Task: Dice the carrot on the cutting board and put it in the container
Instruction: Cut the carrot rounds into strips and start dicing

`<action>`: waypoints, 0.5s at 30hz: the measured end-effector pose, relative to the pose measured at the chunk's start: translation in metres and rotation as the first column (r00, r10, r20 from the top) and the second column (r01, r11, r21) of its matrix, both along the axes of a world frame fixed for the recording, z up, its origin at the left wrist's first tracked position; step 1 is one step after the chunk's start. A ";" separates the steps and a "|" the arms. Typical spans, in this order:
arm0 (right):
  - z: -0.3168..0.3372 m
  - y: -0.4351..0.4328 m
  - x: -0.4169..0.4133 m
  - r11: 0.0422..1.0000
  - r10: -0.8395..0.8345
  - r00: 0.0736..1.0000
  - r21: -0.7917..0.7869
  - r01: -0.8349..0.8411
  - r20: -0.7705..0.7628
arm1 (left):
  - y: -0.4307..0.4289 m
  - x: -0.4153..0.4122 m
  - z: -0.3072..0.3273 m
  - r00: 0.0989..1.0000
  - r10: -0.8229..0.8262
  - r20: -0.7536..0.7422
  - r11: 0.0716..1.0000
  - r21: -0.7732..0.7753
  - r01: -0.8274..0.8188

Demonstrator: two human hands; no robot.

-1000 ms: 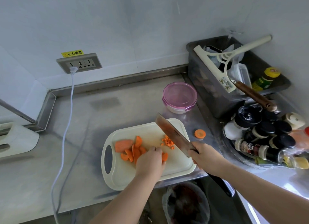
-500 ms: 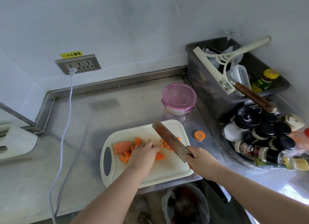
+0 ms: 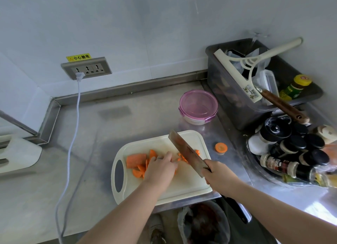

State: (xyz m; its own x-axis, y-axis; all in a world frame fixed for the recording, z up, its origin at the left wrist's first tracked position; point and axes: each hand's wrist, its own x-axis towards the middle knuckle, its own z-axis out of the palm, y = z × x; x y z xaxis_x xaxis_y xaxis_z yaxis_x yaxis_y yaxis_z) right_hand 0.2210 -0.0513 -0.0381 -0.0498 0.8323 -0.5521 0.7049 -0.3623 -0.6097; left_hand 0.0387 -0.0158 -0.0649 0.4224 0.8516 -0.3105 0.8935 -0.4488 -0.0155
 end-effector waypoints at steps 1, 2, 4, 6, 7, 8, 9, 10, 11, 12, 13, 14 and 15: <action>-0.001 -0.001 -0.003 1.000 0.005 1.000 0.000 -0.005 -0.002 | 0.000 -0.003 -0.001 1.000 -0.004 -0.002 1.000 0.011 0.004; -0.004 -0.002 -0.007 1.000 0.010 1.000 -0.001 -0.010 -0.003 | -0.002 -0.004 -0.002 1.000 -0.008 0.009 1.000 0.020 0.008; -0.010 -0.004 -0.014 1.000 0.012 1.000 -0.004 -0.012 -0.010 | -0.006 -0.009 -0.004 0.996 0.008 0.084 0.999 0.048 -0.012; -0.016 -0.006 -0.019 1.000 0.008 1.000 -0.013 -0.008 -0.017 | -0.005 -0.020 -0.002 0.962 0.140 0.235 0.985 0.064 -0.159; -0.018 -0.006 -0.021 1.000 0.009 1.000 -0.019 -0.010 -0.013 | -0.001 -0.029 0.000 0.924 0.230 0.305 0.964 0.060 -0.260; -0.020 -0.006 -0.022 1.000 0.016 1.000 -0.021 -0.016 0.001 | 0.005 -0.040 0.000 0.879 0.321 0.354 0.933 0.042 -0.358; -0.021 -0.006 -0.021 1.000 0.025 0.999 -0.016 -0.024 0.023 | 0.011 -0.050 -0.001 0.837 0.396 0.377 0.900 0.022 -0.436; -0.022 -0.005 -0.021 1.000 0.027 0.999 -0.005 -0.027 0.042 | 0.016 -0.060 -0.001 0.804 0.451 0.388 0.872 0.002 -0.490; -0.023 -0.005 -0.019 1.000 0.021 0.999 0.005 -0.021 0.049 | 0.020 -0.068 -0.003 0.790 0.482 0.379 0.857 -0.017 -0.515; -0.024 -0.004 -0.017 1.000 0.013 0.999 0.013 -0.013 0.049 | 0.022 -0.073 -0.003 0.789 0.495 0.364 0.853 -0.034 -0.520; -0.024 -0.004 -0.016 1.000 0.010 0.999 0.016 -0.011 0.049 | 0.023 -0.075 -0.003 0.797 0.496 0.345 0.857 -0.049 -0.513; -0.024 -0.003 -0.015 1.000 0.011 0.999 0.018 -0.012 0.049 | 0.023 -0.076 -0.003 0.803 0.494 0.332 0.861 -0.055 -0.506; -0.022 -0.003 -0.014 1.000 0.014 0.999 0.021 -0.015 0.046 | 0.022 -0.075 -0.003 0.807 0.494 0.323 0.861 -0.052 -0.507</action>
State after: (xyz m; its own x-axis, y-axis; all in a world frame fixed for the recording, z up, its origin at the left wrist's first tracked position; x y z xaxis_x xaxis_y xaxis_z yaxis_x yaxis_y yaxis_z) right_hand 0.2065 -0.0539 -0.0601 -0.0368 0.8432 -0.5364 0.7371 -0.3395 -0.5843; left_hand -0.0368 0.0064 -0.0683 0.0038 0.9795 -0.2012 0.9532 0.0573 0.2968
